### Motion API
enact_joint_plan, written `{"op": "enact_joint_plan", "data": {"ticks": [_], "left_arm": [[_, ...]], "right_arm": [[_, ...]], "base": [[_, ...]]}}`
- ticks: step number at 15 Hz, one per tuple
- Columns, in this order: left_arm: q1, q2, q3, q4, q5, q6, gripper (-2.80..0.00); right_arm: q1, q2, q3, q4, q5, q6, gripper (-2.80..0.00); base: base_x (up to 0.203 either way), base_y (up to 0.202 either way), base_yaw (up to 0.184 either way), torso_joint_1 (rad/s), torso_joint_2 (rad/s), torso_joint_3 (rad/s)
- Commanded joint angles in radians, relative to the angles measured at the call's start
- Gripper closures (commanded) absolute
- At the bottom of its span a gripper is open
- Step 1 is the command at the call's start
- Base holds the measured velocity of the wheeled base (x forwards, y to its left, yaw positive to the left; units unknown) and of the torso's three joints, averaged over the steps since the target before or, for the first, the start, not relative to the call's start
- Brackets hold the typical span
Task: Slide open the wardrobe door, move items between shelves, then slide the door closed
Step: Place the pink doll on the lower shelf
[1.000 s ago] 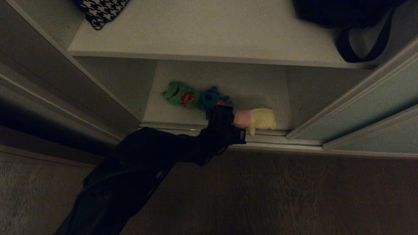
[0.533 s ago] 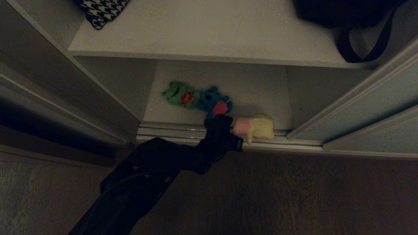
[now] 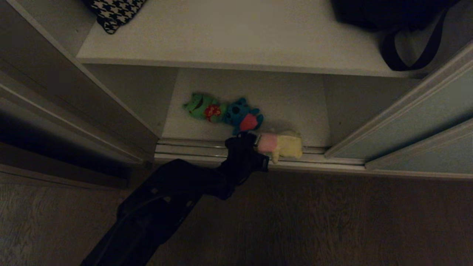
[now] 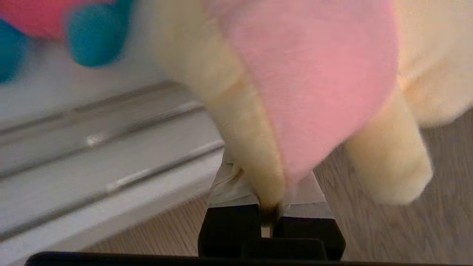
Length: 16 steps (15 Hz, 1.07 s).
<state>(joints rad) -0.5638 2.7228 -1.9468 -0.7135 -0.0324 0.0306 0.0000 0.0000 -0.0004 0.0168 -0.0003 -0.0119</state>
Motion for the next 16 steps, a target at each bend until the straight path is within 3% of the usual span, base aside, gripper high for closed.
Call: {"op": "enact_joint_plan", "data": {"ticks": [1, 9, 14, 16], "left_arm": [[-0.001, 0.002, 0.002, -0.002, 0.005, -0.021, 0.0], [-0.017, -0.018, 0.002, 0.048, 0.004, -0.021, 0.0], [-0.024, -0.018, 0.002, 0.053, 0.005, -0.02, 0.0], [-0.024, -0.018, 0.002, 0.042, 0.006, -0.023, 0.0]], "right_arm": [[0.0, 0.0, 0.0, 0.0, 0.0, -0.002, 0.0], [0.0, 0.0, 0.0, 0.0, 0.0, -0.001, 0.0], [0.0, 0.0, 0.0, 0.0, 0.0, 0.0, 0.0], [0.0, 0.0, -0.001, 0.0, 0.0, 0.0, 0.0]], "base": [[0.0, 0.0, 0.0, 0.0, 0.0, 0.0], [0.0, 0.0, 0.0, 0.0, 0.0, 0.0], [0.162, 0.0, 0.0, 0.002, 0.0, 0.004], [0.025, 0.0, 0.001, 0.004, 0.0, 0.001]]}}
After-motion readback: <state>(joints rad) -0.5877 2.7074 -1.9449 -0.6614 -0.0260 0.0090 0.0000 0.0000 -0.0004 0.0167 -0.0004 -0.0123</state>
